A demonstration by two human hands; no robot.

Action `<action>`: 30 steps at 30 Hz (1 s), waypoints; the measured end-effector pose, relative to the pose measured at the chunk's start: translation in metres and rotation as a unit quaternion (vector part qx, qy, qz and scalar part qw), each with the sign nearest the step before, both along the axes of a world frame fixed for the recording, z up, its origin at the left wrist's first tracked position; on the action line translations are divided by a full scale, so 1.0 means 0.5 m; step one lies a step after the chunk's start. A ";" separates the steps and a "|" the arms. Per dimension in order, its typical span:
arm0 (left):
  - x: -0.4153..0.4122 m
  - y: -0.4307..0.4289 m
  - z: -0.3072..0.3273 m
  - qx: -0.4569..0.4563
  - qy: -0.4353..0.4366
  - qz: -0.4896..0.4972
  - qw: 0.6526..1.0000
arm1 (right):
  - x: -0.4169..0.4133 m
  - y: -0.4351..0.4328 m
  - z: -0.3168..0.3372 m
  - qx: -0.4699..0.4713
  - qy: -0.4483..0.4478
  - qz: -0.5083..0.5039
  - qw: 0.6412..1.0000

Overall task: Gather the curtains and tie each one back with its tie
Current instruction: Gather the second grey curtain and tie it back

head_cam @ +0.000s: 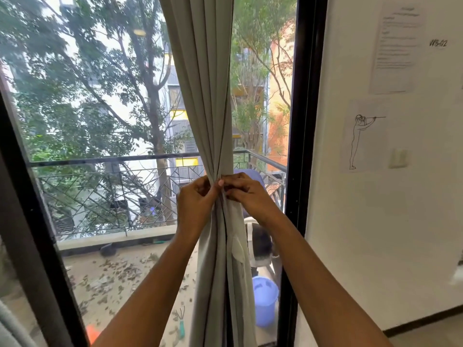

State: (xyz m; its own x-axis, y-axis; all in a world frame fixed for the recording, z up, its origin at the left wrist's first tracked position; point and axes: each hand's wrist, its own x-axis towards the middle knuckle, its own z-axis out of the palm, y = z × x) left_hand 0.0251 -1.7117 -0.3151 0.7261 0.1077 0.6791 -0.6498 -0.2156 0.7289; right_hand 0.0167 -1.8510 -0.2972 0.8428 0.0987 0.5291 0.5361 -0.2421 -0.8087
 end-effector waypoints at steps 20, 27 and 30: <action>0.011 -0.011 -0.052 0.140 -0.017 0.195 0.971 | -0.008 -0.028 -0.065 0.012 0.016 0.020 1.000; 0.009 -0.024 -0.074 0.117 -0.030 0.145 0.982 | -0.034 -0.037 -0.165 -0.156 0.158 -0.048 0.974; 0.011 -0.020 -0.074 0.121 -0.033 0.144 0.982 | -0.040 -0.053 -0.157 -0.203 0.170 -0.008 0.964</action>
State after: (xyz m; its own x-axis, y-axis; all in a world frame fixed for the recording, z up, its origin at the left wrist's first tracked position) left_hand 0.0306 -1.7216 -0.3522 0.6433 0.1322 0.7541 -0.5800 -0.5588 0.5927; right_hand -0.0034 -1.8773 -0.3757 0.9639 0.2242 0.1433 0.2504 -0.5815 -0.7740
